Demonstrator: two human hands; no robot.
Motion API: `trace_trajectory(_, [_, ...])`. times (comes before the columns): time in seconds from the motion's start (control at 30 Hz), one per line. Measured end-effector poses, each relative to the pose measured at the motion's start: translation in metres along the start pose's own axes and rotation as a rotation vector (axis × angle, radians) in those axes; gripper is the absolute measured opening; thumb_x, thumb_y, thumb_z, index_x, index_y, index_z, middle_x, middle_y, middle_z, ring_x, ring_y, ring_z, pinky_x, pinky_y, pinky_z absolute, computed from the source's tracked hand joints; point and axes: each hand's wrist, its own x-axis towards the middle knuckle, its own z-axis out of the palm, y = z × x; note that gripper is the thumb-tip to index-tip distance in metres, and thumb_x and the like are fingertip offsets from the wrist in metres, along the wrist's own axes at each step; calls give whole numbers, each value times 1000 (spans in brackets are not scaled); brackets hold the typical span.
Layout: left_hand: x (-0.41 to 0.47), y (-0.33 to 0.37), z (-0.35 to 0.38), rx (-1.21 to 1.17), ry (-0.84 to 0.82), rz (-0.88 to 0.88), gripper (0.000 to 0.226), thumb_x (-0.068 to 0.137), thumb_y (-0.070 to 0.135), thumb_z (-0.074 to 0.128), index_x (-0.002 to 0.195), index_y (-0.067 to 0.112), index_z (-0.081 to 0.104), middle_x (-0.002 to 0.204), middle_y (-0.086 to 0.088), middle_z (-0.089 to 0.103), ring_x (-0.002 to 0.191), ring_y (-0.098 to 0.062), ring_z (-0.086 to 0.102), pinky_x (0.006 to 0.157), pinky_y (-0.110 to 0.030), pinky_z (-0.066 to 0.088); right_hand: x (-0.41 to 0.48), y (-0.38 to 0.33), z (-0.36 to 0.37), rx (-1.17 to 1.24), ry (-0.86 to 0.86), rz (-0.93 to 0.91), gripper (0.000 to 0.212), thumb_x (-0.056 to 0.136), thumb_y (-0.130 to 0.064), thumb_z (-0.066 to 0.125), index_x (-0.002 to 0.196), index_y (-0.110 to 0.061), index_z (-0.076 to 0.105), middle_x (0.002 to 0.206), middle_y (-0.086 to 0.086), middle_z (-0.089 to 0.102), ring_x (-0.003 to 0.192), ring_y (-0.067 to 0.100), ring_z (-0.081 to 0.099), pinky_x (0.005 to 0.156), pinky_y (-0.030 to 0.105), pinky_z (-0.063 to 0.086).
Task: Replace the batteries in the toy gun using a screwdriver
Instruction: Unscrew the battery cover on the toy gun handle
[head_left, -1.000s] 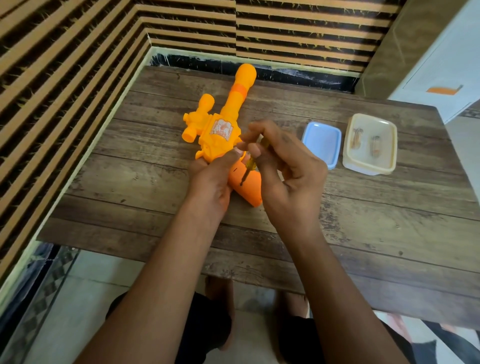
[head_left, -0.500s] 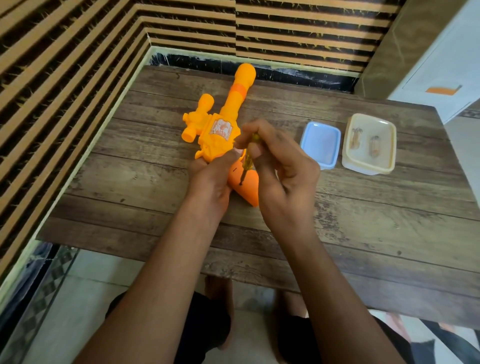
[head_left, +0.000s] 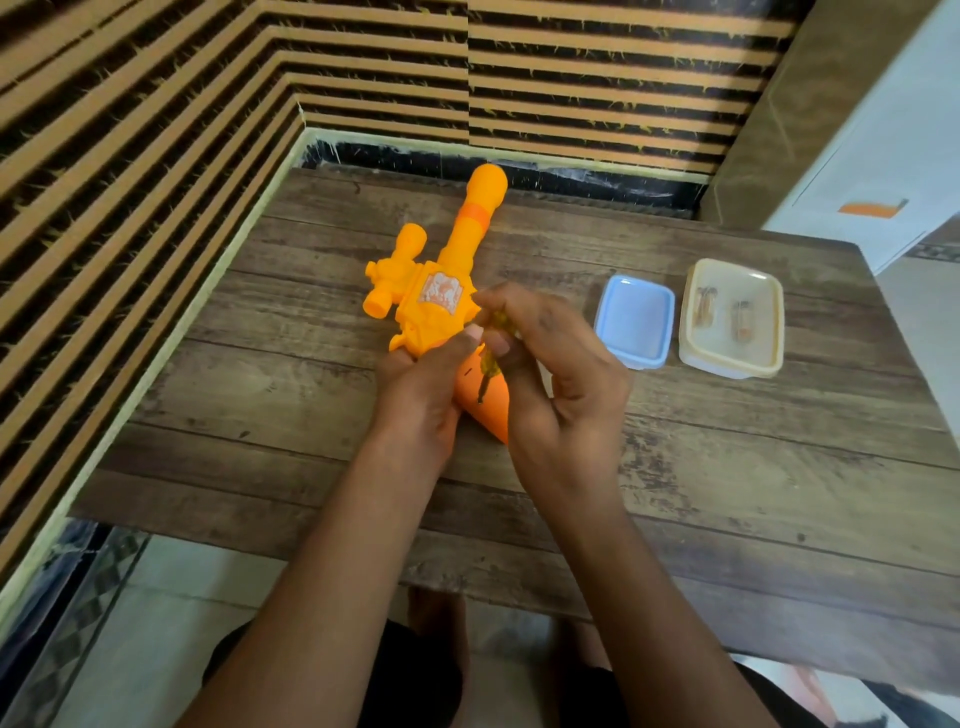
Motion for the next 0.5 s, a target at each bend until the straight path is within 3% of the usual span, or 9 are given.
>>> trace_trajectory(0.07, [-3, 3, 0, 3, -39, 22, 23, 79, 12, 81, 100, 19, 73, 100, -3, 78, 88, -14, 77, 77, -37, 63, 0, -1, 1, -6, 11, -3, 23, 93, 7, 70, 113, -1, 75, 107, 11, 67, 102, 17, 65, 87, 32, 53])
trace_trajectory(0.13, [-7, 5, 2, 13, -48, 32, 33, 53, 24, 84, 85, 21, 79, 94, -3, 78, 90, -18, 77, 82, -41, 65, 0, -2, 3, -18, 52, -6, 16, 92, -3, 75, 108, -2, 77, 103, 11, 58, 97, 19, 61, 81, 34, 52])
trace_trajectory(0.17, [-8, 5, 3, 17, -26, 35, 27, 52, 22, 83, 79, 22, 80, 91, -1, 79, 89, -18, 76, 83, -41, 64, 0, -2, 3, -26, 70, -9, 16, 91, -3, 76, 106, -2, 78, 101, 12, 55, 94, 19, 60, 80, 34, 51])
trace_trajectory(0.2, [-8, 5, 4, 17, -4, 33, 20, 62, 14, 84, 80, 22, 80, 90, -1, 79, 88, -18, 77, 83, -42, 64, 0, -1, 3, -35, 79, -13, 16, 91, -1, 75, 107, -1, 78, 99, 13, 56, 93, 19, 60, 80, 34, 51])
trace_trajectory(0.3, [-4, 3, 4, -1, 53, 0, 25, 91, 1, 74, 113, 12, 74, 111, -13, 79, 101, -26, 77, 89, -45, 62, 1, 2, -2, -45, 65, -25, 22, 93, 9, 68, 111, 2, 77, 98, 15, 65, 94, 21, 65, 82, 33, 52])
trace_trajectory(0.4, [3, 0, 2, 16, 65, -24, 37, 91, 1, 74, 127, 5, 70, 118, -17, 77, 102, -26, 78, 83, -42, 64, 4, 2, -4, -51, 61, -21, 38, 88, 25, 61, 114, 1, 74, 108, 12, 72, 105, 15, 69, 91, 27, 52])
trace_trajectory(0.5, [4, 0, 2, 0, 78, -24, 32, 91, 1, 75, 121, 8, 72, 116, -16, 78, 102, -26, 78, 86, -44, 64, 4, 1, -6, -38, 31, -12, 38, 88, 25, 60, 115, 2, 74, 111, 12, 73, 109, 16, 68, 94, 27, 51])
